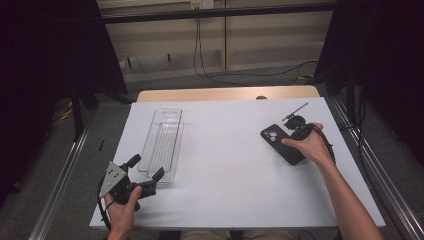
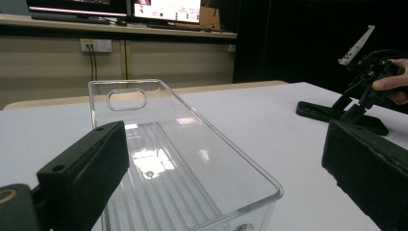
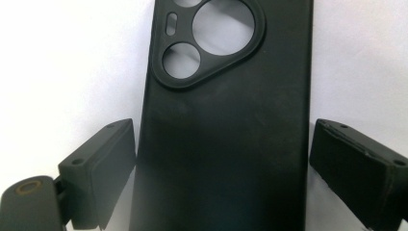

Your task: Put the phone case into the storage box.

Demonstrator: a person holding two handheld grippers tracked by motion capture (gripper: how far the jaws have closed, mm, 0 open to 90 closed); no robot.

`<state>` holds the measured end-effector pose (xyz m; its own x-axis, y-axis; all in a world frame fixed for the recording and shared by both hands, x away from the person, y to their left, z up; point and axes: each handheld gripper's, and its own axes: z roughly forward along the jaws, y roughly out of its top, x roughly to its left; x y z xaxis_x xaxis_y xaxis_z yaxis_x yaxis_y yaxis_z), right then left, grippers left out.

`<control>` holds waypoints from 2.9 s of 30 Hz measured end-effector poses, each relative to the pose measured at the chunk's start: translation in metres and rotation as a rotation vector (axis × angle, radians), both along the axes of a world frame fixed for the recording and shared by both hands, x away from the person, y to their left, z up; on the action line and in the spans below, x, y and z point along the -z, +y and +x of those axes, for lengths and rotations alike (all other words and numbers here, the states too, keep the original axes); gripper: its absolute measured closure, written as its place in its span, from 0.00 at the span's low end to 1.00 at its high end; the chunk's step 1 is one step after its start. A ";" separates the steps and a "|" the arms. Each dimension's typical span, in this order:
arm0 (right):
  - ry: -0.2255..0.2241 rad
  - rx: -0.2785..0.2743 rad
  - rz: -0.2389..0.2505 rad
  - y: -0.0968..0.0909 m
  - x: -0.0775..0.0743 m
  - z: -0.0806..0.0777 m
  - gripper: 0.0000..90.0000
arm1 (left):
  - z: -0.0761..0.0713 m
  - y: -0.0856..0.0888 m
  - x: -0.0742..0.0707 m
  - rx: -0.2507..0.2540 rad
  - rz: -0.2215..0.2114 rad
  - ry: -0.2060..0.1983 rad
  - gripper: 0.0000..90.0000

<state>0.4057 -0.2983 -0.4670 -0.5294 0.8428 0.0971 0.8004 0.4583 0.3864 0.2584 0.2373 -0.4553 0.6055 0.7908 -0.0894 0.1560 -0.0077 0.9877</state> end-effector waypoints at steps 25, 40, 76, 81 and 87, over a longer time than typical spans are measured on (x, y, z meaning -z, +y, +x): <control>0.000 -0.019 -0.099 0.010 0.001 -0.002 0.13 | -0.001 0.001 0.000 -0.004 0.004 -0.001 0.03; 0.000 -0.031 -0.113 0.013 -0.003 -0.005 0.16 | -0.001 0.001 0.000 -0.013 -0.005 0.001 0.03; -0.289 0.038 0.137 -0.006 -0.025 -0.038 0.16 | 0.001 -0.001 -0.001 -0.002 0.001 -0.001 0.03; -0.347 0.068 0.141 -0.010 -0.025 -0.045 0.16 | 0.001 -0.001 -0.001 -0.002 -0.003 -0.001 0.03; -0.424 0.094 0.197 -0.012 -0.023 -0.049 0.16 | 0.002 0.000 0.000 -0.009 -0.002 0.001 0.03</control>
<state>0.3567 -0.3105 -0.4437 -0.4797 0.8759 0.0519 0.5876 0.2767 0.7604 0.2600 0.2370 -0.4548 0.5985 0.7959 -0.0917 0.1568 -0.0042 0.9876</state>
